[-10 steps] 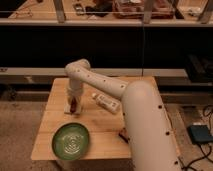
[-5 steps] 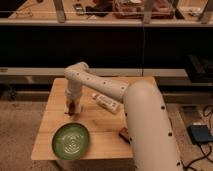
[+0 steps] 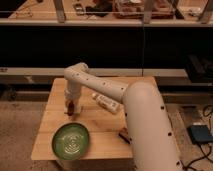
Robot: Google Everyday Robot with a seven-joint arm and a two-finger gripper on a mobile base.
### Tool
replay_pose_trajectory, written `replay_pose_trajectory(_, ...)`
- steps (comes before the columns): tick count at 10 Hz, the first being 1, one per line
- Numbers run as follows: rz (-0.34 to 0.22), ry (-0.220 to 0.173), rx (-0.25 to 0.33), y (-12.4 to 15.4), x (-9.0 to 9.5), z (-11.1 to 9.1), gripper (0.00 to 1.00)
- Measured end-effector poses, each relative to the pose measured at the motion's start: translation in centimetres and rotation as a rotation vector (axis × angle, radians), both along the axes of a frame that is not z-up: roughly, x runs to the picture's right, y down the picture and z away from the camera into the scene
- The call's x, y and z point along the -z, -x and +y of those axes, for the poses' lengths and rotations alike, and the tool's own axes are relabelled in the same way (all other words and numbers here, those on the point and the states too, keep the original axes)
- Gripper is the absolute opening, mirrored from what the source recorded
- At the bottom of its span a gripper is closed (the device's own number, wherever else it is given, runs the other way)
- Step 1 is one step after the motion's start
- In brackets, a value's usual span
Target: Place the pepper on the white sponge
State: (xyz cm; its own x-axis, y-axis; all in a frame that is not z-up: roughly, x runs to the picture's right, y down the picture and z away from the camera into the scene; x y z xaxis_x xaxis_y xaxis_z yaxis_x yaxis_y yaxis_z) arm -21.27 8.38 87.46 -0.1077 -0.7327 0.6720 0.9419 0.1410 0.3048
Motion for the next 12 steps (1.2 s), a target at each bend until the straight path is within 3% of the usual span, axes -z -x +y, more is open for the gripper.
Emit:
replay_pose_trajectory(2,-0.003,-0.005,-0.011,0.2,-0.2,-0.3,0.57)
replay_pose_trajectory(5,-0.011,-0.031,-0.013,0.3,-0.4,-0.7,0.6)
replay_pose_trajectory(7,-0.01,-0.053,-0.01,0.0,-0.6,-1.0,0.76)
replay_pose_trajectory(8,-0.008,-0.062,-0.01,-0.2,-0.6,-1.2,0.79)
replay_pose_trajectory(12,-0.004,-0.078,-0.02,-0.9,-0.6,-1.9,0.79)
